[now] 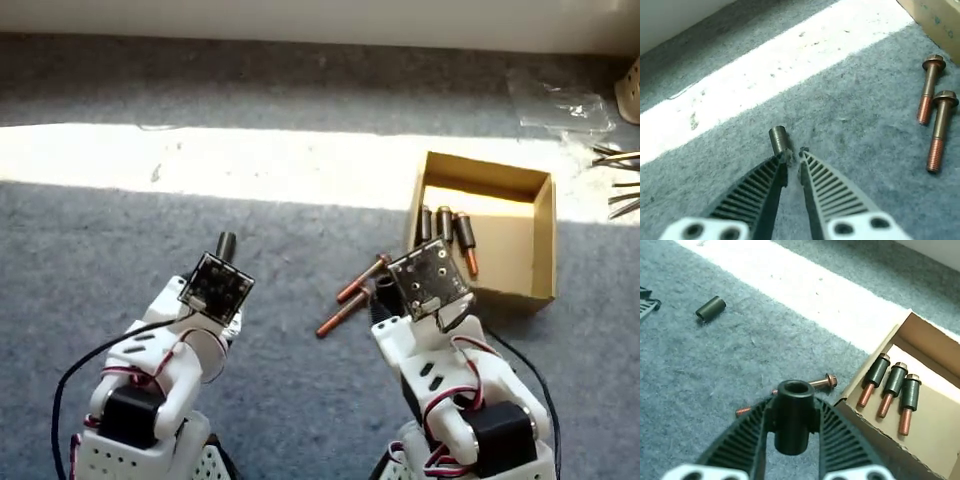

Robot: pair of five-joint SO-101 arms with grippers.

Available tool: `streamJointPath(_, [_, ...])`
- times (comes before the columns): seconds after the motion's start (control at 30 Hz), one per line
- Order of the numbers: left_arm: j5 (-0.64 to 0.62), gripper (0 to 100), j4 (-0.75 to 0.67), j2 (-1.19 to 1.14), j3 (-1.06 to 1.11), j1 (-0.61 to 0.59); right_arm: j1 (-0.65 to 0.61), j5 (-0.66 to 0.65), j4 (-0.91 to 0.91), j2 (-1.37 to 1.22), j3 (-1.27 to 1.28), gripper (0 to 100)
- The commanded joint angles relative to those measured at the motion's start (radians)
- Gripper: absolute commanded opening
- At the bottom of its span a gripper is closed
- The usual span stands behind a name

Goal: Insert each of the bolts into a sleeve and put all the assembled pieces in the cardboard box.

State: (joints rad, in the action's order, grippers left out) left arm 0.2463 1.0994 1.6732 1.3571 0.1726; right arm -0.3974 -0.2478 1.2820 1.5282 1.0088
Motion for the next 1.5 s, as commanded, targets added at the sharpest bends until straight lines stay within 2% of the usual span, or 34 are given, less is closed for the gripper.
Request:
streamJointPath(0.0, [0.008,6,-0.002,-0.193,-0.133,0.019,0.077,0.003,-0.071,0.016,0.042,0.4])
streamJointPath(0.13, [0.008,6,-0.002,-0.414,-0.257,0.059,0.133,0.008,-0.119,0.021,0.091,0.4])
streamJointPath(0.47, [0.008,6,0.005,-0.926,-0.536,0.193,0.139,0.008,-0.255,0.022,0.245,0.4])
streamJointPath(0.63, [0.008,6,0.005,-1.121,-0.636,0.271,0.154,0.009,-0.262,0.022,0.257,0.4])
streamJointPath(0.8, [0.006,6,0.005,-1.254,-0.727,0.326,0.217,0.091,-0.285,0.022,0.260,0.4])
streamJointPath(1.03, [0.006,6,0.008,-1.406,-0.848,0.361,0.220,0.097,-0.288,0.035,0.262,0.4])
streamJointPath(1.27, [0.008,6,0.008,-1.543,-0.935,0.361,0.259,0.100,-0.205,0.320,0.306,0.4])
streamJointPath(1.33, [0.006,6,0.008,-1.567,-0.960,0.369,0.262,0.100,-0.214,0.312,0.338,0.4])
streamJointPath(1.47, [0.006,6,0.081,-1.606,-1.012,0.452,0.266,0.100,-0.214,0.305,0.346,0.4])
